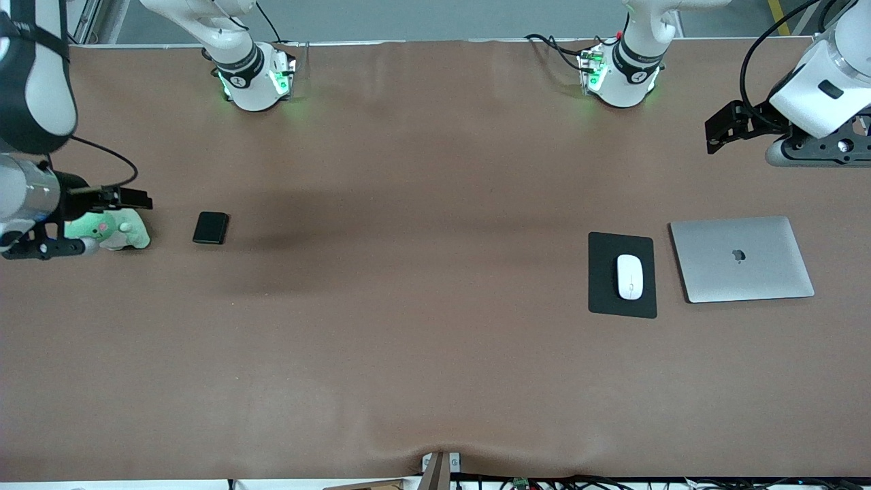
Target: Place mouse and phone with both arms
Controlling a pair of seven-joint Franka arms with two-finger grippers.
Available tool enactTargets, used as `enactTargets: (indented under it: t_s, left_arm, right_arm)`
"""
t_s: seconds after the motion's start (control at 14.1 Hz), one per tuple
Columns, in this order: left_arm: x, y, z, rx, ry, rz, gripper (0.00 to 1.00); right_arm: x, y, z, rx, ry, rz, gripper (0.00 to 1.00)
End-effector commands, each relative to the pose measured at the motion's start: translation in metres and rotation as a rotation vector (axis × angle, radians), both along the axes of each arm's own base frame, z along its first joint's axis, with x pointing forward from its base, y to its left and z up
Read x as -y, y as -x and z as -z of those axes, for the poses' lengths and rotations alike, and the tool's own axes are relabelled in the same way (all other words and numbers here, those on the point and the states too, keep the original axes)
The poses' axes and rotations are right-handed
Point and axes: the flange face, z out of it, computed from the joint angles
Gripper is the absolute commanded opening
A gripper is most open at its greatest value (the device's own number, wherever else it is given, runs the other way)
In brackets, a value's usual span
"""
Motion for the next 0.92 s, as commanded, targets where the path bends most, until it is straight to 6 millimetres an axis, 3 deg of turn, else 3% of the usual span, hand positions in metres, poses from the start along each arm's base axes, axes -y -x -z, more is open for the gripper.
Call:
enactTargets:
  t_s: [0.0,0.21,0.43,0.57,0.78,0.85]
  left_arm:
    - [-0.002,0.001,-0.004,0.006,0.0,-0.005,1.0]
    - [-0.001,0.001,-0.005,0.008,0.003,-0.006,1.0]
    - [-0.003,0.0,-0.003,0.006,0.0,-0.008,1.0]
    - [-0.007,-0.001,-0.005,0.01,0.003,-0.017,1.0]
    - [-0.01,-0.003,-0.001,0.003,-0.002,-0.022,1.0]
    - [-0.011,-0.01,0.011,-0.019,-0.005,-0.025,1.0]
  right_arm:
    - [-0.008,-0.004,-0.048,0.05,-0.002,-0.019,1.0]
    - [-0.024,0.0,-0.089,0.066,-0.009,-0.049,1.0]
    - [-0.024,0.003,-0.098,0.08,-0.017,-0.044,1.0]
    - [-0.026,0.021,-0.122,0.096,-0.012,-0.043,1.0]
    - [-0.04,0.04,-0.143,0.119,-0.002,-0.066,1.0]
    - [-0.041,0.047,-0.14,0.123,-0.002,-0.067,1.0]
